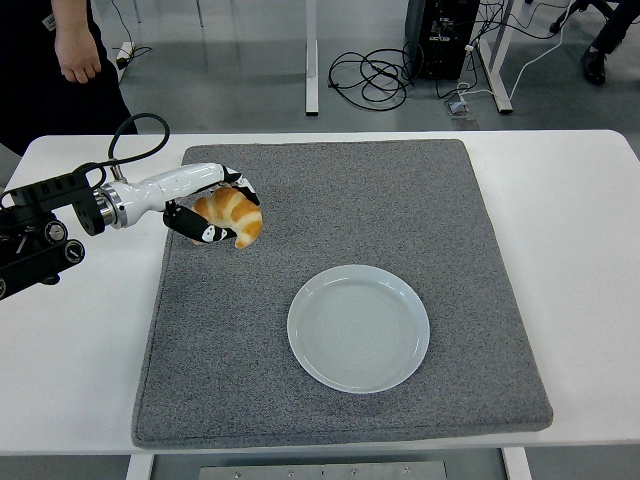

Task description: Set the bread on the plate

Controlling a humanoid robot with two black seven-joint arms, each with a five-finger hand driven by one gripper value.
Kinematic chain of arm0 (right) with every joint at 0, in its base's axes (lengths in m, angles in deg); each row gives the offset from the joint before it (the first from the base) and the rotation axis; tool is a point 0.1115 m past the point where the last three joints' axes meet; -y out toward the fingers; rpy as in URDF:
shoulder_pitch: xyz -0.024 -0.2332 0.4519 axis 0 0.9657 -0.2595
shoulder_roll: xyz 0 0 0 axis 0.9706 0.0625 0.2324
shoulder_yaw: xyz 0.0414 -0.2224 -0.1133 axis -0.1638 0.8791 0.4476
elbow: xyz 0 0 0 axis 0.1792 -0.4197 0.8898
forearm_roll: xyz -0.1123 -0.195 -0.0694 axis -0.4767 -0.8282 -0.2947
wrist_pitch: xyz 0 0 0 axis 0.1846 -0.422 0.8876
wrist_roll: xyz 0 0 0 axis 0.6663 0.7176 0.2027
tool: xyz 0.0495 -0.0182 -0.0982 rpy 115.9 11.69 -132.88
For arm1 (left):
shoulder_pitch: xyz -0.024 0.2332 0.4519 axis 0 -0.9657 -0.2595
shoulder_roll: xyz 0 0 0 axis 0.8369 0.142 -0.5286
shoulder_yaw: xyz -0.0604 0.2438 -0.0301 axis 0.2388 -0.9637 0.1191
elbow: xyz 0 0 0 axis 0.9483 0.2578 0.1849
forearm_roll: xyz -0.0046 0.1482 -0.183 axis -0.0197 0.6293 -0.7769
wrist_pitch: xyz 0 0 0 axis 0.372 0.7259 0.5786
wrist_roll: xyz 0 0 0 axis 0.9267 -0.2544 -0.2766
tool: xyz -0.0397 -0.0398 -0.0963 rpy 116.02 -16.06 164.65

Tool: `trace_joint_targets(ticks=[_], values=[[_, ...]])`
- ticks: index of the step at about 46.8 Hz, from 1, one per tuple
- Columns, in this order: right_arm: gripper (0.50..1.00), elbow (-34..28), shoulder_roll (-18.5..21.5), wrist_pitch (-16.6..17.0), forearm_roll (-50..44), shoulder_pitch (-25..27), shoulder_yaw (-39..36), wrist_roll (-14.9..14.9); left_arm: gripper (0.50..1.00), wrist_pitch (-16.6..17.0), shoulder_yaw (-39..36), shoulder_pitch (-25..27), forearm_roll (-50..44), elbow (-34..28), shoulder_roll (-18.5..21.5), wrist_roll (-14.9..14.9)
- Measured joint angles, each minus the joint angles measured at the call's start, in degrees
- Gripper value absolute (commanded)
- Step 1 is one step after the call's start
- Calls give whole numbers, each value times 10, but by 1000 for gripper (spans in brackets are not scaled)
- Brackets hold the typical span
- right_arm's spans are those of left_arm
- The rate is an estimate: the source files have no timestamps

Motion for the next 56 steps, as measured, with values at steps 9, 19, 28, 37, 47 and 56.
trace_joint_targets(ticks=[9,19,28,37,47,56], values=[[1000,0,0,0,0,0,0,0,500,-69,0,65,0,0,26,-20],[1000,0,0,0,0,0,1,0,500,-140,1,163,0,0,27,-22],[1000,0,0,0,0,0,0,0,500,-163,1,227,-2,0,2,-27],[1000,0,0,0,0,1,0,0,500,-164,1,243,-2,0,-64,-36],[1000,0,0,0,0,1,1,0,500,-166,1,249,-3,-1,-129,-39],[1000,0,0,0,0,2,1,0,500,-168,1,263,-3,-1,-175,-39]])
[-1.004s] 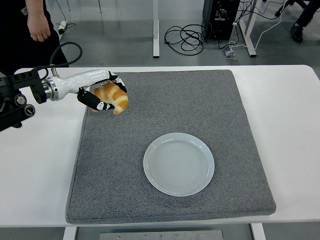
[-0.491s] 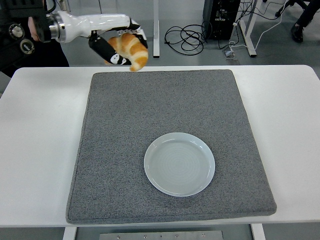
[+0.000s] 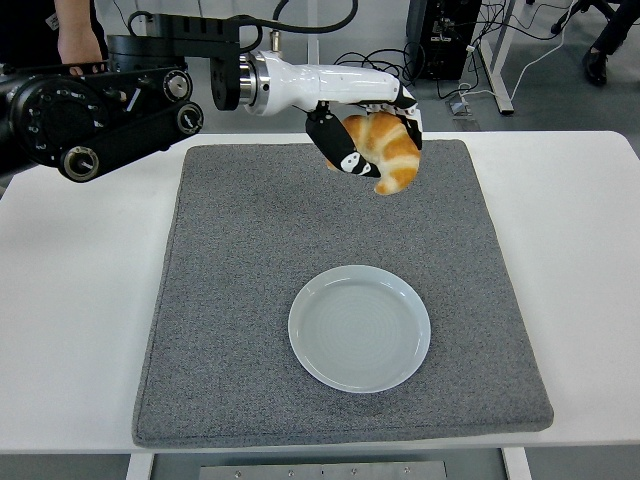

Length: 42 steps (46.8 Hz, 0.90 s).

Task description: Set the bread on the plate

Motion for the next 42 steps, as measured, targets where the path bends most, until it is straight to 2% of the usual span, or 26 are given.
trace_joint_targets(ticks=[9,14,30,42], values=[[1000,0,0,0,0,0,0,0,500,0,0,8,0,-7,-32,-11],[1000,0,0,0,0,0,0,0,500,0,-2,-4,1,-9,-42,-12],[1000,1,0,0,0,0,-1,0,500,26,-20,-114,9,-14,-48,-9],[1000,1,0,0,0,0,-1,0,500,57,-21,-161,12,-14,-65,-7]])
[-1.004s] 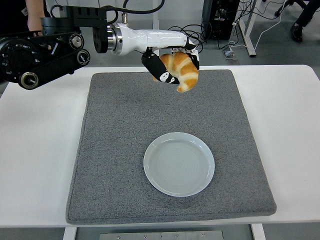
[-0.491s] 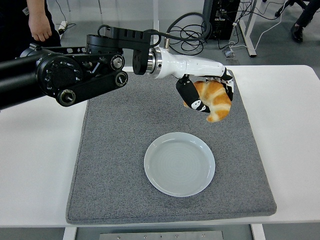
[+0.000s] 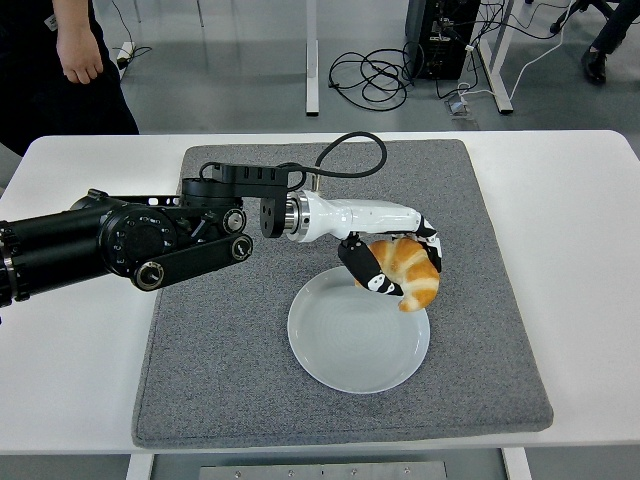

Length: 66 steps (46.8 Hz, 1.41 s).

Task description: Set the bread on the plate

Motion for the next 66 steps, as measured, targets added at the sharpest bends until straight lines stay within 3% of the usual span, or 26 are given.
trace_joint_targets(ticks=[6,24,46,66], values=[[1000,0,0,0,0,0,0,0,500,5,-1,-13,4,0,-14,-1],[1000,0,0,0,0,0,1,0,500,26,-33,-68,7,1,-9,-2],[1000,0,0,0,0,-1,1,0,500,25,-32,-77,-3,2,3,-3],[1000,1,0,0,0,-1,0,0,704,20,-32,-80,-16,-14,33,-5]])
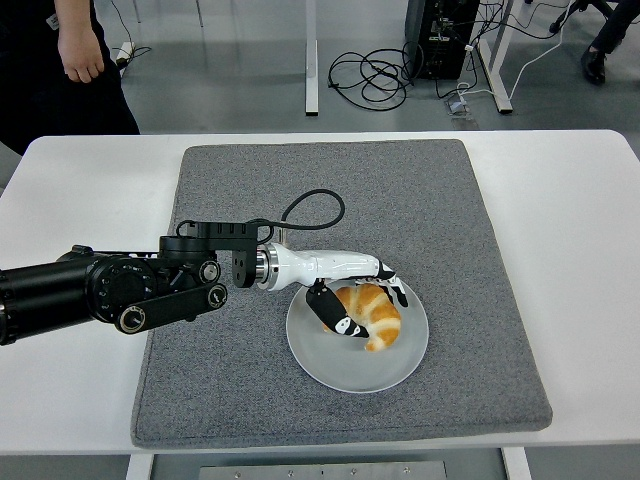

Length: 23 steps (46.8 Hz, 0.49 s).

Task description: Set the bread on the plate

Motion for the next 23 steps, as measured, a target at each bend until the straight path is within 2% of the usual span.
trace_joint_targets(ticks=[9,23], values=[[1000,0,0,0,0,0,0,0,754,0,0,0,-2,-30,16,-2],[1000,4,0,0,0,0,0,0,811,-2,-1,0,-3,-32,29,-2]])
